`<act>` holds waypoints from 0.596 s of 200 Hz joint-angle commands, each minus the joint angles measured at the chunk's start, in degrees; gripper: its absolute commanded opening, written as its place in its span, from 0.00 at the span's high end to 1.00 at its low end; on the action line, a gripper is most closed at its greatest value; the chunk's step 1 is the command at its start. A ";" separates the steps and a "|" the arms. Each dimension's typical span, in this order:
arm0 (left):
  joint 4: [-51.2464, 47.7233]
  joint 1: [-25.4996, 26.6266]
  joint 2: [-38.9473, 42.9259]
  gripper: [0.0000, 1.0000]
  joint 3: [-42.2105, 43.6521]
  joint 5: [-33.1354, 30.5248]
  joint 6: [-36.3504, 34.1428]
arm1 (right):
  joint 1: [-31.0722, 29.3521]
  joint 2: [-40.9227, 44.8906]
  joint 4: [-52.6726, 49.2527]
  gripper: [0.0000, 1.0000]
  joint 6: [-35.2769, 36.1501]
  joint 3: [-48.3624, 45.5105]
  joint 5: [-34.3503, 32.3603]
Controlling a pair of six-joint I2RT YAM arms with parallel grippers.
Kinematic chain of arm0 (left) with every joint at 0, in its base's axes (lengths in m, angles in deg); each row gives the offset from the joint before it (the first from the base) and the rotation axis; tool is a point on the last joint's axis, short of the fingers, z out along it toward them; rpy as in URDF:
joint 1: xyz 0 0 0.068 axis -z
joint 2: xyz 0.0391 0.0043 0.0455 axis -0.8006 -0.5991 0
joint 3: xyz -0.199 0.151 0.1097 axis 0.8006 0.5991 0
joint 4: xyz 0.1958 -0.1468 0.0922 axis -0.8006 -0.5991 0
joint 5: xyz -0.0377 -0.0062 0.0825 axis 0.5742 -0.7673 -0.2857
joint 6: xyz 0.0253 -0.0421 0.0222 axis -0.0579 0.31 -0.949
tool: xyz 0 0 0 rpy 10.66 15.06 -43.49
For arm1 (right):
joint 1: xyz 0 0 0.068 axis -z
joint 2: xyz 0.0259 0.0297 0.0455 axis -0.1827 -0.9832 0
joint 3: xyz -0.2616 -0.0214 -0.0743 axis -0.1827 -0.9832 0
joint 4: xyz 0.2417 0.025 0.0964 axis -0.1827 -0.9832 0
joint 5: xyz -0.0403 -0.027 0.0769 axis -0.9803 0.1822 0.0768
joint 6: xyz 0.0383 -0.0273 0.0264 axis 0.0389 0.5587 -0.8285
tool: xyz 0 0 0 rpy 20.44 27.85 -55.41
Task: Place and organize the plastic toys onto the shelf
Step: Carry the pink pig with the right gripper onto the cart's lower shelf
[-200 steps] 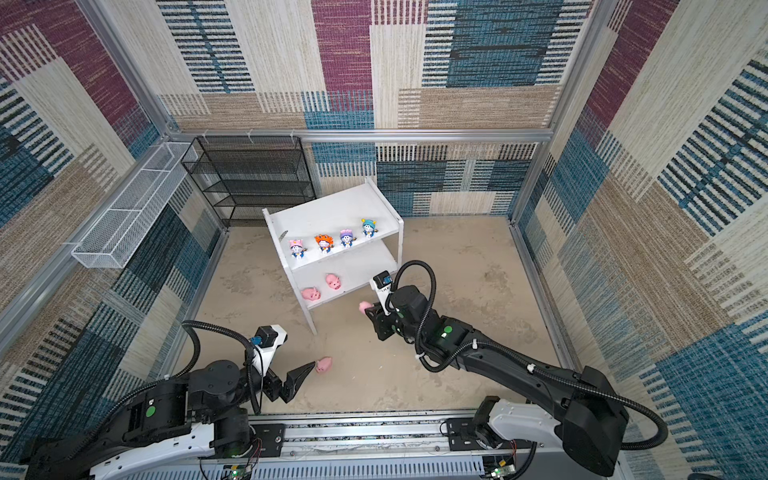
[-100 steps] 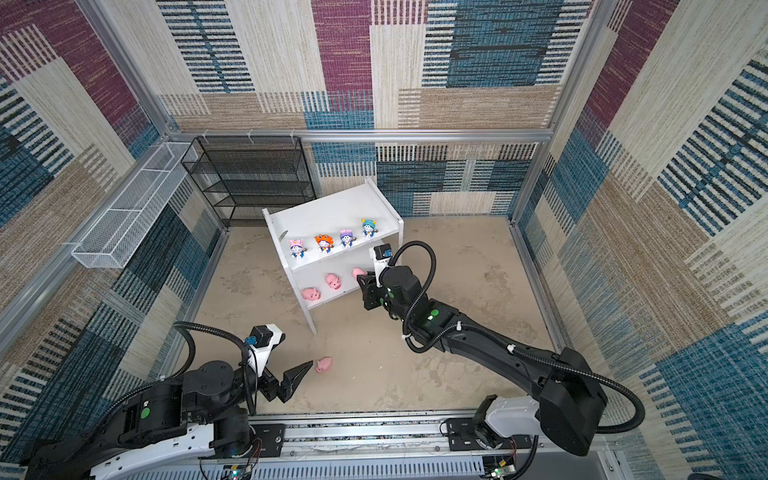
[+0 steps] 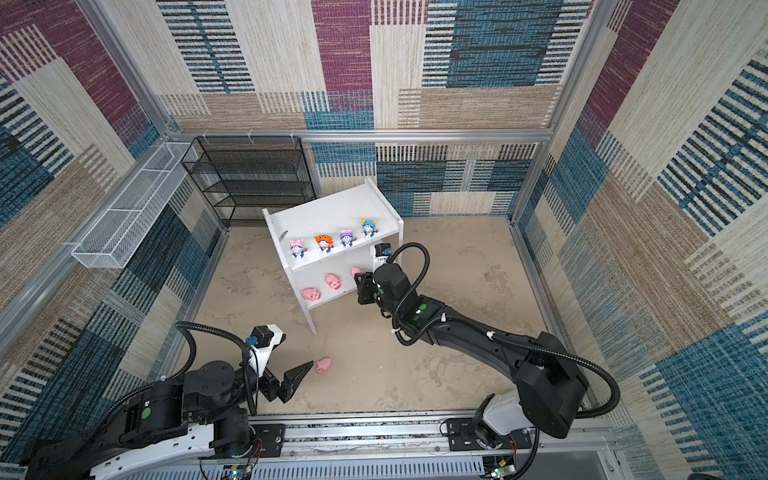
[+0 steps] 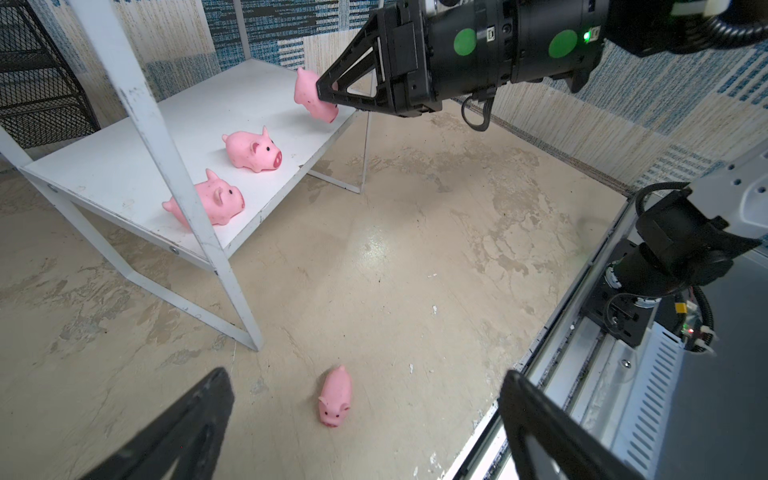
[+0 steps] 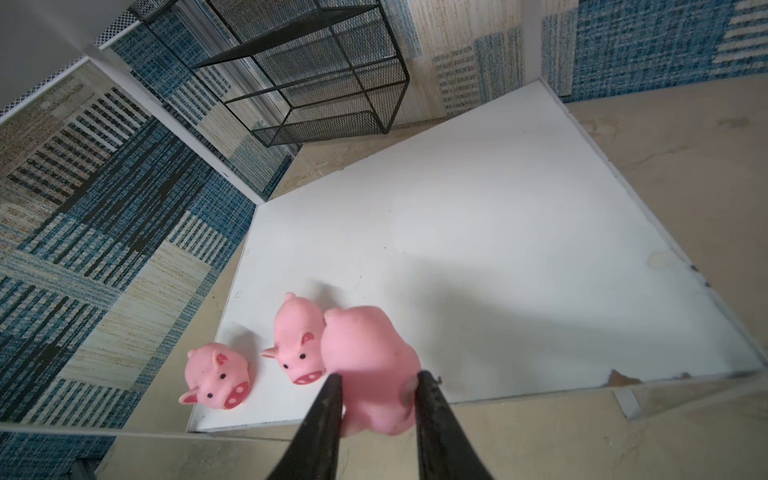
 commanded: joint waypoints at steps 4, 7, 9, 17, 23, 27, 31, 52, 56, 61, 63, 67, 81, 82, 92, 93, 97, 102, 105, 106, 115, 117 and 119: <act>1.65 -0.03 0.03 0.00 0.10 -0.28 -0.53 | -0.04 -0.60 0.33 0.67 -3.31 0.21 -1.97; 1.66 -0.03 0.06 0.00 0.09 -0.28 -0.51 | -0.04 -0.75 0.14 0.67 -3.48 0.24 -2.11; 1.65 -0.03 0.06 0.00 0.13 -0.28 -0.56 | -0.04 -0.81 0.01 0.67 -3.61 0.36 -2.27; 1.67 -0.03 0.06 0.00 0.04 -0.26 -0.62 | -0.04 -1.12 -0.51 0.67 -4.31 0.56 -2.91; 1.63 -0.03 0.01 0.00 -0.09 -0.28 -0.59 | -0.04 -1.19 0.02 0.67 -4.51 0.29 -2.84; 1.54 -0.03 0.06 0.00 -0.09 -0.36 -0.58 | -0.04 -1.26 0.47 0.67 -4.59 0.09 -2.62; 1.56 -0.03 0.12 0.00 -0.07 -0.43 -0.67 | -0.04 -1.36 0.55 0.67 -4.80 0.10 -2.62; 1.47 -0.03 0.17 0.00 -0.16 -0.45 -0.64 | -0.02 -2.42 0.47 0.67 -5.46 0.71 -2.11; 1.47 -0.03 0.21 0.00 -0.18 -0.40 -0.64 | -0.04 -2.56 0.61 0.66 -5.57 0.70 -1.92; 1.38 0.01 0.26 0.00 -0.18 -0.36 -0.63 | -0.04 -2.65 0.85 0.67 -5.66 0.58 -1.71; 1.40 -0.02 0.26 0.00 -0.18 -0.36 -0.62 | -0.04 -2.71 0.96 0.67 -5.67 0.55 -1.62; 1.38 -0.03 0.30 0.00 -0.18 -0.32 -0.58 | -0.04 -2.79 1.14 0.66 -5.71 0.48 -1.52; 1.43 -0.03 0.42 0.00 -0.18 -0.28 -0.50 | -0.02 -3.13 1.34 0.65 -5.89 0.48 -1.37; 1.45 -0.03 0.38 0.00 -0.18 -0.28 -0.54 | -0.03 -3.14 1.35 0.65 -5.87 0.48 -1.38; 1.46 -0.03 0.39 0.00 -0.09 -0.28 -0.55 | -0.04 -3.45 1.18 0.65 -5.84 0.72 -1.49; 1.46 -0.03 0.45 0.00 -0.09 -0.23 -0.61 | -0.04 -3.47 1.17 0.65 -5.84 0.73 -1.52; 1.46 -0.03 0.42 0.00 -0.09 -0.27 -0.58 | -0.04 -3.54 1.16 0.65 -5.84 0.71 -1.50; 1.51 0.00 0.48 0.00 -0.10 -0.28 -0.62 | -0.04 -3.65 1.25 0.64 -5.84 0.74 -1.52; 1.43 -0.03 0.48 0.00 -0.09 -0.28 -0.62 | -0.04 -3.65 1.30 0.64 -5.91 0.75 -1.63; 1.45 -0.03 0.46 0.00 -0.09 -0.28 -0.60 | -0.04 -3.66 1.28 0.64 -5.92 0.79 -1.64; 1.47 -0.03 0.51 0.00 0.01 -0.28 -0.55 | -0.03 -3.76 1.56 0.65 -5.84 0.67 -1.74; 1.49 -0.03 0.50 0.00 0.00 -0.28 -0.51 | -0.04 -3.74 1.64 0.64 -5.84 0.64 -1.74; 1.48 -0.03 0.52 0.00 0.00 -0.23 -0.56 | -0.04 -3.76 1.69 0.65 -5.84 0.65 -1.71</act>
